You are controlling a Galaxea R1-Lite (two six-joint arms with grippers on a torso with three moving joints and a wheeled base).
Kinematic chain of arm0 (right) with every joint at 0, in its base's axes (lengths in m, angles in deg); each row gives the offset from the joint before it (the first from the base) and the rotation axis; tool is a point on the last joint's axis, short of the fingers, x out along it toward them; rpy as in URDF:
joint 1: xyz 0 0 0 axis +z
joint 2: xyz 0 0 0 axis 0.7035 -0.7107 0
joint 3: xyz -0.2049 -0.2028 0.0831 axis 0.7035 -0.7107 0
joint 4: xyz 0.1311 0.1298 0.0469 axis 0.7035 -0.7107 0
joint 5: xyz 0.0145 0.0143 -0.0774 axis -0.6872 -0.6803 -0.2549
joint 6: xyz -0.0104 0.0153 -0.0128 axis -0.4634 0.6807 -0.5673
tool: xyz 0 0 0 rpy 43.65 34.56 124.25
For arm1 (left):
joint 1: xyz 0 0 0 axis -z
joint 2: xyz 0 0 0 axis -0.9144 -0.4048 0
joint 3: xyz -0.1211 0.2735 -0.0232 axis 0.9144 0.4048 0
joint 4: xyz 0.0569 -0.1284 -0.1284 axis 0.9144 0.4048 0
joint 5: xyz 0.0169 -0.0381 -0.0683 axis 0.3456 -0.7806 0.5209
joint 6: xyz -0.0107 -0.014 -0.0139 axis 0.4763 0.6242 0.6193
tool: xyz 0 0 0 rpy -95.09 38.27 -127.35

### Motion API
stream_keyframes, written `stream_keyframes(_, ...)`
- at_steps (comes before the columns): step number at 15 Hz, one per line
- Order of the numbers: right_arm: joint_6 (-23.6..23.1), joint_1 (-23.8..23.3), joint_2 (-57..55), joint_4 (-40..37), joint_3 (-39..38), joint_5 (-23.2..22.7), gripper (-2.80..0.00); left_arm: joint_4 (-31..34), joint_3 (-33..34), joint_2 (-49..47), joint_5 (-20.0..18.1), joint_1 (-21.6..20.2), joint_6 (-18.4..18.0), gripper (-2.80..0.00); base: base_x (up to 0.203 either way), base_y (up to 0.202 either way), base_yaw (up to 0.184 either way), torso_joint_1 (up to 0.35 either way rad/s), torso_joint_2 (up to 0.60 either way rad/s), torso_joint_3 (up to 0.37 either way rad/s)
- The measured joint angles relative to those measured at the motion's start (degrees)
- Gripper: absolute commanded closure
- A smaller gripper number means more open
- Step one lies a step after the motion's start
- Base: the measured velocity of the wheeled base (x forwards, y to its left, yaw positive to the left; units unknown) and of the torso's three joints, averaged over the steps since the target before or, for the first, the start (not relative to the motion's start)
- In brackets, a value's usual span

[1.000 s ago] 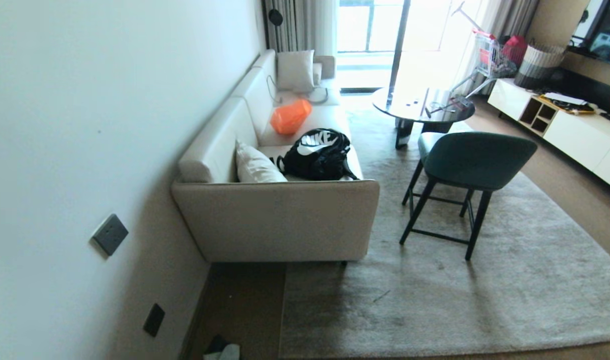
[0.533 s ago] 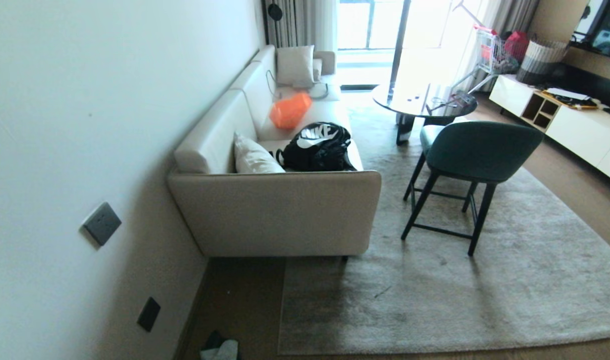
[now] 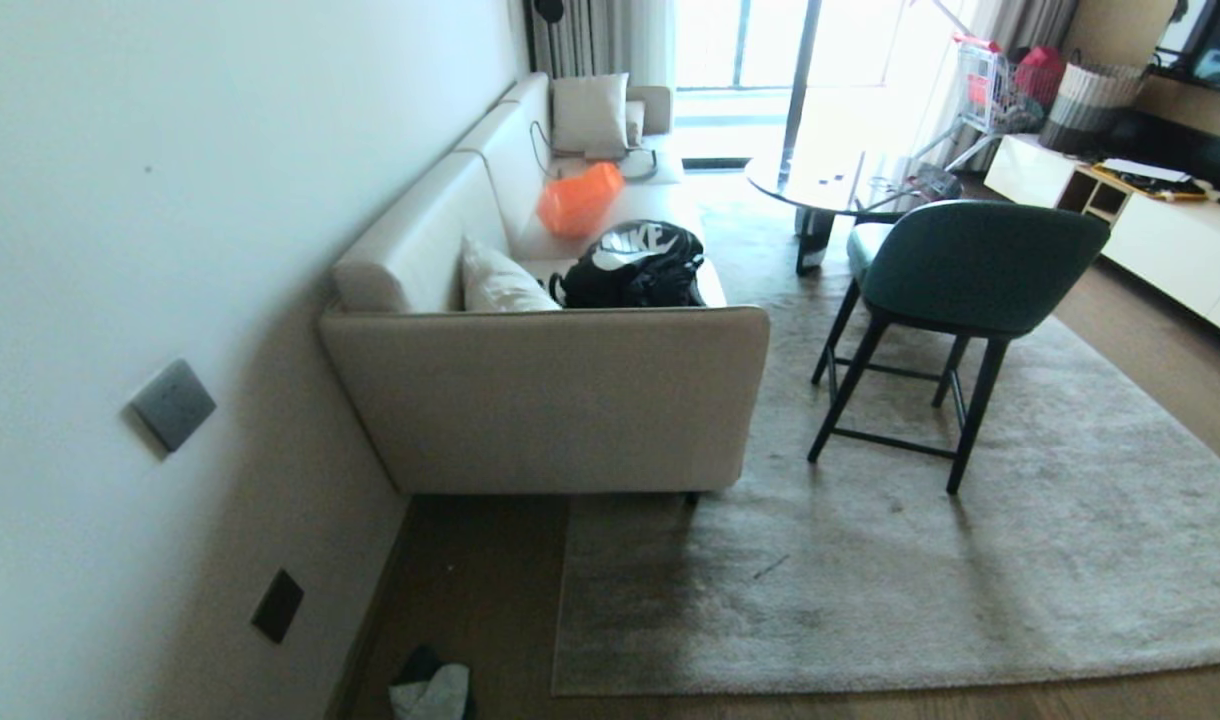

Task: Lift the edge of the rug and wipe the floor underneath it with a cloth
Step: Pick up the rag

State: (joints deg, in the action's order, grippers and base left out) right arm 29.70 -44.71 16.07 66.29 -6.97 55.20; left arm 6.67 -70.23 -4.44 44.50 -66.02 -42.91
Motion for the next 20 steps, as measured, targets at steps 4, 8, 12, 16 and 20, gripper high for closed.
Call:
stream_keyframes(4, -0.01, 0.00, 0.00, 0.00, 0.00, 0.02, 0.00, 0.00, 0.00, 0.00, 0.00, 0.00, -0.02, 0.00, 0.000, 0.000, 0.000, -0.121, 0.50, 0.366)
stream_keyframes(8, 0.02, 0.00, 0.00, 0.02, 0.00, 0.02, 0.00, 0.00, 0.00, 0.00, 0.01, 0.00, 0.02, 0.00, 0.000, 0.000, 0.000, -0.075, 0.47, 0.385)
stream_keyframes(12, 0.02, 0.00, 0.00, 0.00, 0.00, 0.02, 0.00, 0.02, -0.02, 0.00, 0.02, 0.00, 0.00, 0.00, 0.000, 0.000, 0.000, -0.032, 0.44, 0.416)
stream_keyframes(16, 0.02, 0.00, 0.00, 0.01, 0.00, 0.02, 0.00, 0.00, 0.00, 0.00, 0.00, 0.00, 0.00, 0.00, 0.000, 0.000, 0.000, 0.007, 0.28, 0.295)
stream_keyframes(20, 0.02, 0.00, 0.00, 0.00, 0.00, 0.02, 0.00, 0.00, -0.02, 0.00, 0.03, 0.00, 0.00, 0.00, 0.000, 0.000, 0.000, 0.000, 0.00, 0.000)
